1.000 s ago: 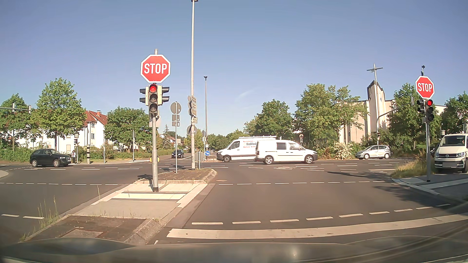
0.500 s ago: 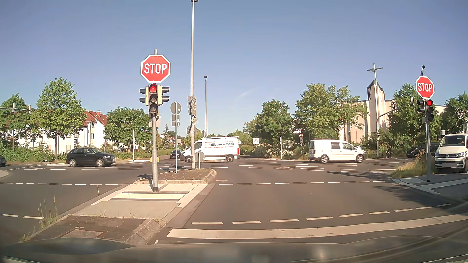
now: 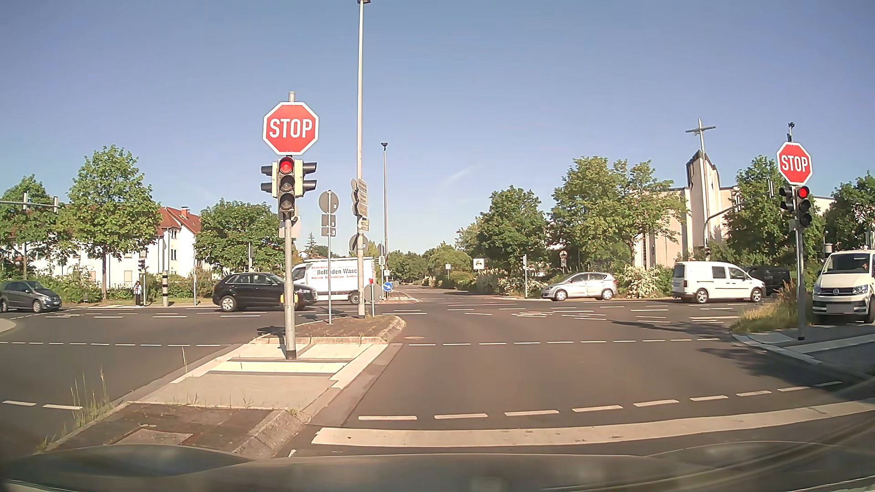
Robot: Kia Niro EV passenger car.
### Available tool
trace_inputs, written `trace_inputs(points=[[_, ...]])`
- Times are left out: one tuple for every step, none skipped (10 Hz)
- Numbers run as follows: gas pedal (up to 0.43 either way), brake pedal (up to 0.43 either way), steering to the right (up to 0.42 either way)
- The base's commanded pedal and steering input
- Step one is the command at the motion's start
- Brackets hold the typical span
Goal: Follow the waypoints while adhering to traffic rules and regulations
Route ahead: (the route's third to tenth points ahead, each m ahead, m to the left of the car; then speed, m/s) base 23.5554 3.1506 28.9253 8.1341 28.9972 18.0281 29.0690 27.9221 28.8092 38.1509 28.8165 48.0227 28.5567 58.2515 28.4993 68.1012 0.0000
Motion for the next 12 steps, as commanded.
trace_inputs(points=[[0.0,0.305,0.019],[0.0,0.305,0.019],[0.0,0.305,0.02],[0.0,0.305,0.019],[0.0,0.305,0.019],[0.0,0.305,0.019],[0.0,0.305,0.019],[0.0,0.305,0.019],[0.0,0.311,0.019],[0.0,0.305,0.019],[0.0,0.305,0.02],[0.0,0.305,0.019]])
